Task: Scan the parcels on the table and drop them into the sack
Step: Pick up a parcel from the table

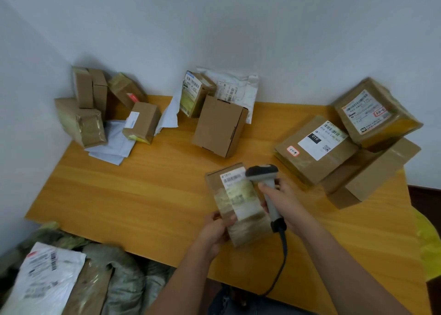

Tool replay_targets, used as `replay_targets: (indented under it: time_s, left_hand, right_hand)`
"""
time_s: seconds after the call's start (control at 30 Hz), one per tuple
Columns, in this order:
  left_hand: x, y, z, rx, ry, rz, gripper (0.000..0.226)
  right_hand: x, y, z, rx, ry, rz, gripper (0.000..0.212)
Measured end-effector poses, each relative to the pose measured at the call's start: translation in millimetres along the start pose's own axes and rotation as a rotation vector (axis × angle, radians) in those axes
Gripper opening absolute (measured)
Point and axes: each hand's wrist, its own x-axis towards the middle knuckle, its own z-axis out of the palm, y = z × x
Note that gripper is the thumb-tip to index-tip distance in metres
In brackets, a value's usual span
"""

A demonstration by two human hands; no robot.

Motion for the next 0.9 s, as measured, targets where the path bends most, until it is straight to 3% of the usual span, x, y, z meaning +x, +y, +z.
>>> replay_targets:
  time_s: [0.23,0.47,0.9]
  left_hand:
    - [-1,23,-8,-0.074,0.128,0.014,0.033]
    - [5,31,-8,0.02,0.172,0.025,0.029]
    - [12,27,-6,0.069,0.221,0.027,0.031]
  right_hand:
    - [-34,-80,-10,-0.194,-0.15,-0.111,0.027]
    - [-82,-123,-26,-0.264,-0.132,-0.212,0.033]
    - [-115,-124,-44,-0.237,-0.079,-0.275,0.032]
